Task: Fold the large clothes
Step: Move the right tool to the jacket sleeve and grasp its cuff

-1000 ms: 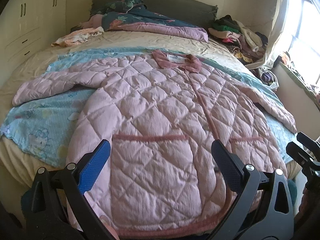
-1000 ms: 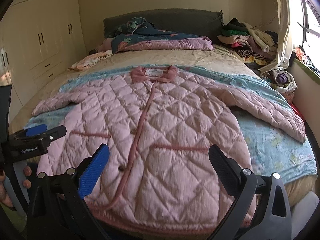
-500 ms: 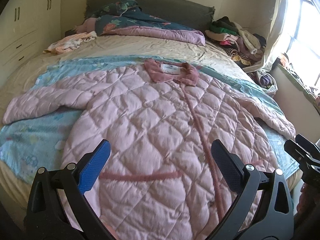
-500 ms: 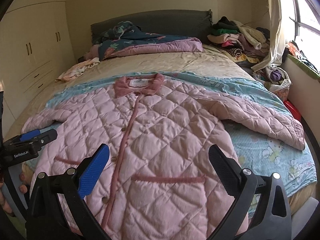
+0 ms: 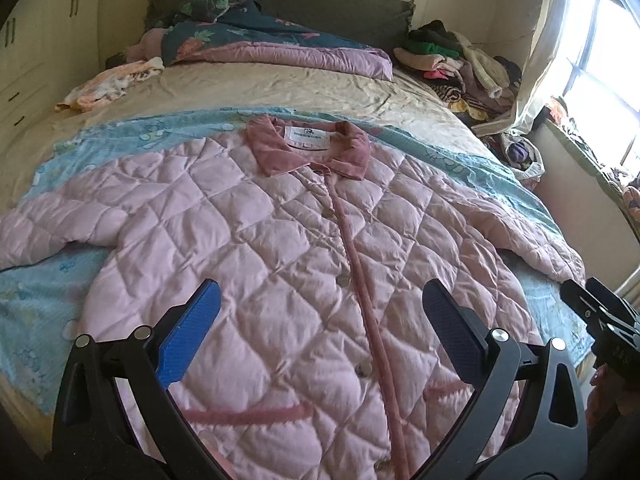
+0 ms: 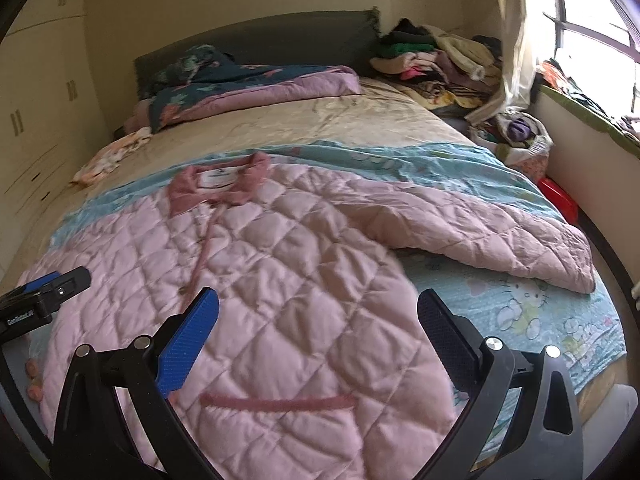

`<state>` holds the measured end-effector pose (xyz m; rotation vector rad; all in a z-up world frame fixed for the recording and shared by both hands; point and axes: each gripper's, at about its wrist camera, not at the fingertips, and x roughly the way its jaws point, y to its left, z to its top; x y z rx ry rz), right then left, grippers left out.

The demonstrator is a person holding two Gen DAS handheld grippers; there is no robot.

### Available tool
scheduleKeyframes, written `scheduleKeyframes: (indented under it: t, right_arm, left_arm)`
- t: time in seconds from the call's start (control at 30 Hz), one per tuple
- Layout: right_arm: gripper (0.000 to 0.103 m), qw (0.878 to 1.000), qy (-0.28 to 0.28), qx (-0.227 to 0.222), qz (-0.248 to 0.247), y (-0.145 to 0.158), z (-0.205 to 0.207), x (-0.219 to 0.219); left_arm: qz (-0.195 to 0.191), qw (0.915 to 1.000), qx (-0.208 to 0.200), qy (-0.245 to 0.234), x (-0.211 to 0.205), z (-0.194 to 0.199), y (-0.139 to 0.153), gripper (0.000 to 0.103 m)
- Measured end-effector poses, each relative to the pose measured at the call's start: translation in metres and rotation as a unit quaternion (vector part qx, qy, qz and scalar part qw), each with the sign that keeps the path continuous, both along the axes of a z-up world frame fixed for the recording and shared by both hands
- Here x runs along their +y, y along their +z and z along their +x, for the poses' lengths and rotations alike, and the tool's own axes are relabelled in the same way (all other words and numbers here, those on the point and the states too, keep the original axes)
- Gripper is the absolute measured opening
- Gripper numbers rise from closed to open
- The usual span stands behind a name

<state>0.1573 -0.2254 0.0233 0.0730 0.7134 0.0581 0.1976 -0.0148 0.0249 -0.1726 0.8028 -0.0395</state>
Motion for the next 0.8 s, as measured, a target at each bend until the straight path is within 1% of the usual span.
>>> scheduleKeyframes:
  t: [0.37, 0.67, 0.8]
  right_arm:
    - [0.099, 0.996, -0.083, 0.031, 0.008, -0.026, 0.045, -0.063]
    - [0.099, 0.985, -0.156, 0.06, 0.032, -0.053, 0.076, -0.123]
    - [0.099, 0.977, -0.193, 0.073, 0.048, -0.068, 0.089, -0.154]
  left_arm:
    - [0.005, 0.9992, 0.033, -0.02, -0.022, 0.049, -0.02, 0.095]
    - [0.019, 0.9985, 0.046, -0.021, -0.034, 0.083, -0.036, 0.095]
    - [0.025, 0.9981, 0.053, -0.018, -0.035, 0.098, -0.042, 0.095]
